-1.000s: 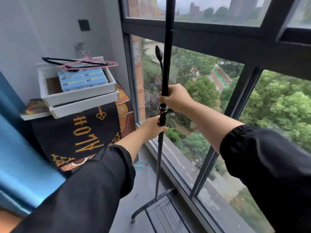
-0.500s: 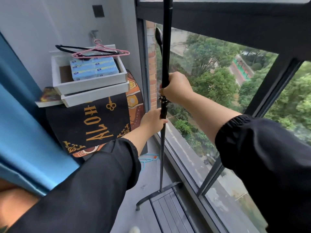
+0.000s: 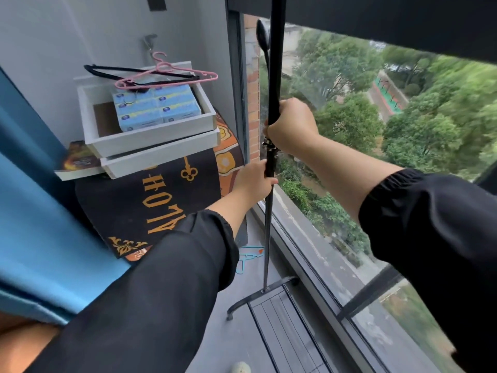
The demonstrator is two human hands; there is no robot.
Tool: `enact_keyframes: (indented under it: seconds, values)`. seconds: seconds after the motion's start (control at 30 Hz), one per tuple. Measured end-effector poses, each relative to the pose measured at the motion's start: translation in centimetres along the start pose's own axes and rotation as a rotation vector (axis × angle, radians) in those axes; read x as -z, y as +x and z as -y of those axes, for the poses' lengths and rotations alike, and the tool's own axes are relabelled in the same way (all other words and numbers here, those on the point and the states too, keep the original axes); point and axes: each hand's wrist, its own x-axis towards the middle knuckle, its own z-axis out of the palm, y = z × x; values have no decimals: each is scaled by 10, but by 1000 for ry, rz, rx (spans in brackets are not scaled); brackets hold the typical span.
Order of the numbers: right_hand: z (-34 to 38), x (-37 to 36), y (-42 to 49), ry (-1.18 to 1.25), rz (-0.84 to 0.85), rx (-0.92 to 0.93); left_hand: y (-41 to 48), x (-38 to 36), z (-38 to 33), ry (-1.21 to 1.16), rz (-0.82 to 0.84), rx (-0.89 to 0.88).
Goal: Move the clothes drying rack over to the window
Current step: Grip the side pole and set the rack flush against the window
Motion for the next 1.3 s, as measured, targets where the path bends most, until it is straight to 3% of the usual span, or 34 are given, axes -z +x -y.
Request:
enact_keyframes:
  seconds: [0.3, 0.5, 0.67, 0.8, 1.0, 1.3]
  values:
    - [38, -47, 54, -9, 4, -22, 57, 29, 56, 35, 6, -11]
    - [42, -58, 72, -8, 60, -12, 72, 39, 72, 204, 109, -23]
    - [38, -55, 76, 30, 131, 28, 67, 28, 82, -74, 174, 105]
    - [34, -44, 82, 42, 211, 3, 53, 9, 80, -108, 223, 119]
    - [21, -33, 83, 65, 173, 33, 60, -5, 63, 63, 146, 110]
    - [27, -42, 99, 63, 148, 50, 80, -2, 74, 130, 72, 101]
